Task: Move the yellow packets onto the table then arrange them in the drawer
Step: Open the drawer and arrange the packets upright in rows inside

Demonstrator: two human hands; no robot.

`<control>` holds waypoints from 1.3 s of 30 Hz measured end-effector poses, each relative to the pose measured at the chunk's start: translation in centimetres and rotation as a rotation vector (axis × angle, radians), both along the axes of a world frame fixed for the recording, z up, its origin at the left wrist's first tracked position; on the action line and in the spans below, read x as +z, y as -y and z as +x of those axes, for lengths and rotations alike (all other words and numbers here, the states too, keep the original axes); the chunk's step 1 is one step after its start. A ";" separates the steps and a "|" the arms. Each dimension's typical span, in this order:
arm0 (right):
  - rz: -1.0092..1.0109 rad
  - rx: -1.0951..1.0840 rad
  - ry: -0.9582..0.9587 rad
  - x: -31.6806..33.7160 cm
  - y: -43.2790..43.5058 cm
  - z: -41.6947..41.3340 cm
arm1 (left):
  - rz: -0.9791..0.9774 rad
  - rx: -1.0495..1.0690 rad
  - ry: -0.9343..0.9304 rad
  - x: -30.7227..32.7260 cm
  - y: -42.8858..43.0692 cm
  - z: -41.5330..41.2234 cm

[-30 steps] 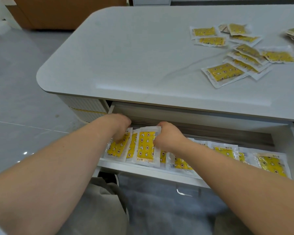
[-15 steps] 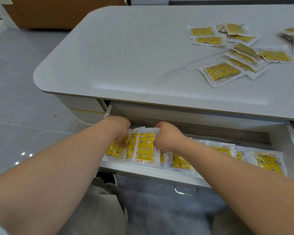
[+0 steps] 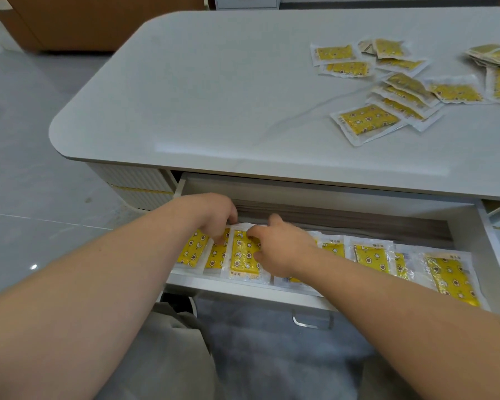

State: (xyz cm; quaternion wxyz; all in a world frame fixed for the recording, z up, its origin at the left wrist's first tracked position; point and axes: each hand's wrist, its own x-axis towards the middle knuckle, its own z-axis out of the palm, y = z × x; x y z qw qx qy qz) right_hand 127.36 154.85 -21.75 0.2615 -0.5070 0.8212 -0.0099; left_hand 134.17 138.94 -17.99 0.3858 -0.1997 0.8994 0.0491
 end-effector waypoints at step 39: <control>-0.348 -0.388 -0.590 7.1 -8.1 -19.9 | -0.342 -0.274 -0.874 3.5 -9.4 -12.7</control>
